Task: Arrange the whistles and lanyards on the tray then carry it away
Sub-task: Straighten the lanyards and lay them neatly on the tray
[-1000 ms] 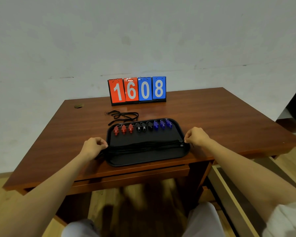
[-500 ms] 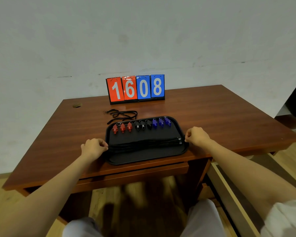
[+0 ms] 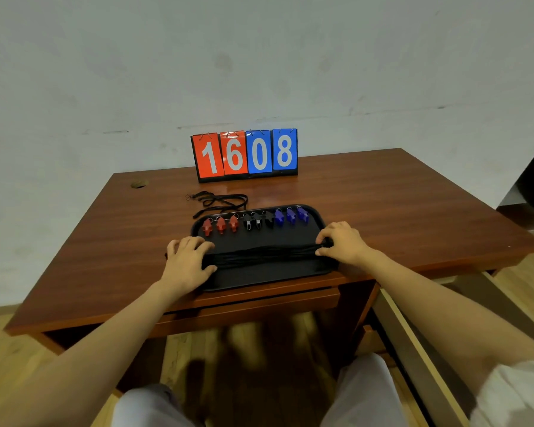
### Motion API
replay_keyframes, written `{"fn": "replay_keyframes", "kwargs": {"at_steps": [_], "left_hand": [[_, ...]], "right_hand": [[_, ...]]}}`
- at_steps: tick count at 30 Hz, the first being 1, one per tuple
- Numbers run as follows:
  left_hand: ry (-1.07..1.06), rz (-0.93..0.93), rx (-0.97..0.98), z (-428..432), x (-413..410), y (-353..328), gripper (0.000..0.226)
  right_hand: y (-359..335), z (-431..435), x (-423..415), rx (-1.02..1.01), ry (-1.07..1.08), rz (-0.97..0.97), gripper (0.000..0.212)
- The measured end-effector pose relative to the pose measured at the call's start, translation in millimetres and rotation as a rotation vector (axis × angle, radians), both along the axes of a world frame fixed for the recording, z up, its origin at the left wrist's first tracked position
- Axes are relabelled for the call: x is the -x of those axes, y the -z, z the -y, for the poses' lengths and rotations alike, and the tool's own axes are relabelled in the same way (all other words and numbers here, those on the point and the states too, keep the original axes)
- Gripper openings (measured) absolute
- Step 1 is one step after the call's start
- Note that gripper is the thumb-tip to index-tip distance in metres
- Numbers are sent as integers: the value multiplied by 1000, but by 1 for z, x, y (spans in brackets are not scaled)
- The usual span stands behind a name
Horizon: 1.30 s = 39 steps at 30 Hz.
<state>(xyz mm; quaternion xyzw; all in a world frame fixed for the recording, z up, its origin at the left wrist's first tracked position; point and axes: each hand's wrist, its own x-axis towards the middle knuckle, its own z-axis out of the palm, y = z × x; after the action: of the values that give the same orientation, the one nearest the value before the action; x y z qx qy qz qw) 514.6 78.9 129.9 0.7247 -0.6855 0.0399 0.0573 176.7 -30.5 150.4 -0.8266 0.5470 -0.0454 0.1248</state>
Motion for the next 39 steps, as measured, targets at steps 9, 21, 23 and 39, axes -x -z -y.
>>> {"fn": "replay_keyframes", "kwargs": {"at_steps": [9, 21, 23, 39], "left_hand": [[21, -2, -58, 1, 7, 2, 32], [97, -93, 62, 48, 26, -19, 30], [71, -86, 66, 67, 20, -27, 29], [-267, -233, -122, 218, -101, -7, 39]], "right_hand": [[7, -1, -3, 46, -16, -37, 18], [-25, 31, -86, 26, -210, 109, 22], [-34, 47, -107, 39, -227, 132, 22], [-4, 191, -280, -121, -297, 54, 42]]}}
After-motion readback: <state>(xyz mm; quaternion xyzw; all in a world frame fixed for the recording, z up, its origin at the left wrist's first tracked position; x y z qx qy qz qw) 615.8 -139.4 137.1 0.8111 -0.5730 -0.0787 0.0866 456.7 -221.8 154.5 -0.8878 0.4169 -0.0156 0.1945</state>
